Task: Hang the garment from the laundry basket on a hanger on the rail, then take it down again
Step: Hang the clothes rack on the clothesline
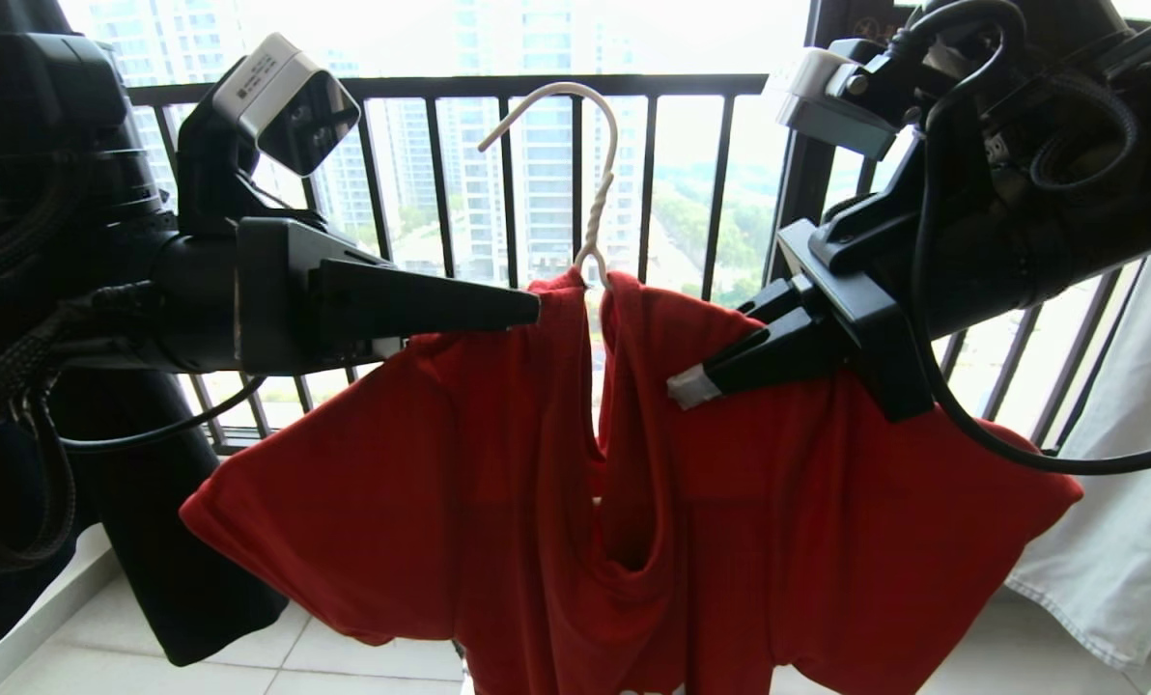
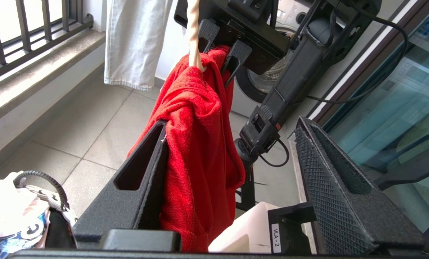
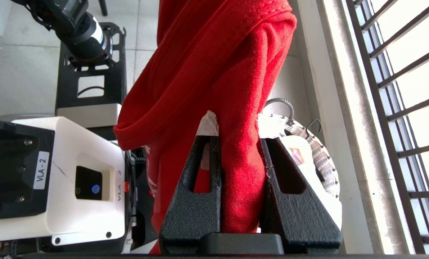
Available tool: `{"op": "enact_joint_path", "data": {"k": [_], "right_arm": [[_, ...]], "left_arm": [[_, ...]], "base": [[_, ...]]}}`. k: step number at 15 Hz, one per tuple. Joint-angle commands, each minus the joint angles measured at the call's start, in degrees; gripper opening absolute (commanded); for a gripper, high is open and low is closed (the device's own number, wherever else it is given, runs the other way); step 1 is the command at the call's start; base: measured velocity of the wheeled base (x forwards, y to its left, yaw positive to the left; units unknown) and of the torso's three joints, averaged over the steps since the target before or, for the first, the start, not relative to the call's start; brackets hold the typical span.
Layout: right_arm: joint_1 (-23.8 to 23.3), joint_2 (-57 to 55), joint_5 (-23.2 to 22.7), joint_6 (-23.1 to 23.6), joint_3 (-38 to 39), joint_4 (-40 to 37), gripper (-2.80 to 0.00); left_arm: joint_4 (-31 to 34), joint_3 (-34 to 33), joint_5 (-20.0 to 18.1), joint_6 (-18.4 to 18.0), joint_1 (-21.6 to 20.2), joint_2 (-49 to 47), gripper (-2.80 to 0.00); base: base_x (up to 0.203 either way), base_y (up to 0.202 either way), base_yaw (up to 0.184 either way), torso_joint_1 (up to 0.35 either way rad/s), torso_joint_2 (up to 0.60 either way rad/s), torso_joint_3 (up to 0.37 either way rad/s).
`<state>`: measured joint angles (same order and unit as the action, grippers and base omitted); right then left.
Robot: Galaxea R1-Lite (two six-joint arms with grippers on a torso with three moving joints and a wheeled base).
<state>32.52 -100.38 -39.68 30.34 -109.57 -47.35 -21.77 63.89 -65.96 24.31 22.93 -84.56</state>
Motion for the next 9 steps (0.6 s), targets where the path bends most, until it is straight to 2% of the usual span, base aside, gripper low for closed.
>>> {"op": "enact_joint_path", "data": {"k": [1,9], "right_arm": [[0.01,0.39,-0.31,0.07,0.15,-0.29,-2.80],[0.00,2.82,-0.84,0.16,1.55,-0.38,-2.80]], "left_arm": [[-0.18,0.18,-0.19,0.30,-0.08,0.36,0.00],[-0.29,1.24,2.51,0.21,-3.77,2.01,0.00]], "base": [[0.000,0.000,0.000,0.000,0.00,0.000],[0.000,0.000,0.000,0.000,0.00,0.000]]}}
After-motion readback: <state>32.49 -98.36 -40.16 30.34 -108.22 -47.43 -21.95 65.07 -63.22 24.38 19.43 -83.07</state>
